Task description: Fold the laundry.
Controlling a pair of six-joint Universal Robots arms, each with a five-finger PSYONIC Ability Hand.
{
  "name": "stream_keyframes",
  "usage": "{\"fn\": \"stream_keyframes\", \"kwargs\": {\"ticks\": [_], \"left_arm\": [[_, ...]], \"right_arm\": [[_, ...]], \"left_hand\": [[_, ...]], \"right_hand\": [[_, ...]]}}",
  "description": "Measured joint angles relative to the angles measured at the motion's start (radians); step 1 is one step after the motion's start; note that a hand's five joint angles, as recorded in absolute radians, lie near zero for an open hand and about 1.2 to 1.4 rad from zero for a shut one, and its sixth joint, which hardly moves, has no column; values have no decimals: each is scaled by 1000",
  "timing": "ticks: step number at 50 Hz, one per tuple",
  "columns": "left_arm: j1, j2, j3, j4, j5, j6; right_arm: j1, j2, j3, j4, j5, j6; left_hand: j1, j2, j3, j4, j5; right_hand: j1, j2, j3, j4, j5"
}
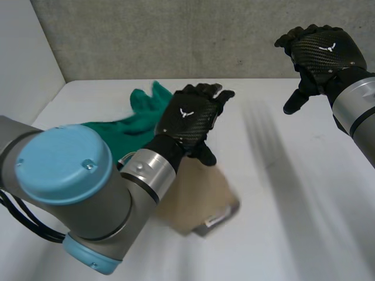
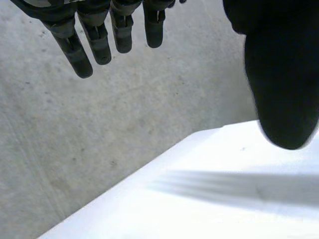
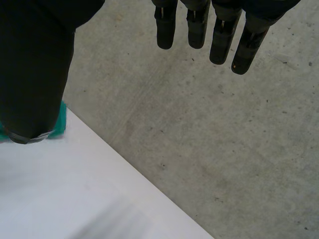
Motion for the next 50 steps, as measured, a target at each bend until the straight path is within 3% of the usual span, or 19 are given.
{"fn": "stream_keyframes", "kwargs": {"ticks": [3, 13, 20, 23, 30, 39, 44, 50], "left_arm": [[21, -6, 12, -6, -1, 0], [251, 65, -15, -33, 0, 34], [349, 37, -74, -72, 0, 169], [393, -19, -85, -106, -3, 285], [465, -115, -63, -172, -11, 430], [526, -157, -39, -177, -19, 445], [537, -179, -20, -158, -17, 436], [536, -210, 13, -129, -17, 430]], "right_arm": [[0, 1, -2, 1, -3, -1], [15, 26, -16, 104, -32, -72], [70, 101, -44, 290, -53, -123], [143, 145, -28, 318, -57, -106], [245, 222, 83, 174, -58, -51], [333, 353, 159, -20, -53, -52], [362, 421, 158, -74, -44, -59], [368, 463, 155, -128, -21, -60]], "left_hand": [[0, 0, 0, 0, 0], [0, 0, 0, 0, 0], [0, 0, 0, 0, 0], [0, 0, 0, 0, 0], [3, 1, 0, 1, 0], [4, 4, 3, 5, 2], [178, 157, 140, 150, 134], [713, 699, 691, 683, 629]], "right_hand": [[0, 0, 0, 0, 0], [0, 0, 0, 0, 0], [0, 0, 0, 0, 0], [0, 0, 0, 0, 0], [0, 0, 0, 0, 0], [0, 0, 0, 0, 0], [0, 0, 0, 0, 0], [117, 136, 147, 125, 109]]}}
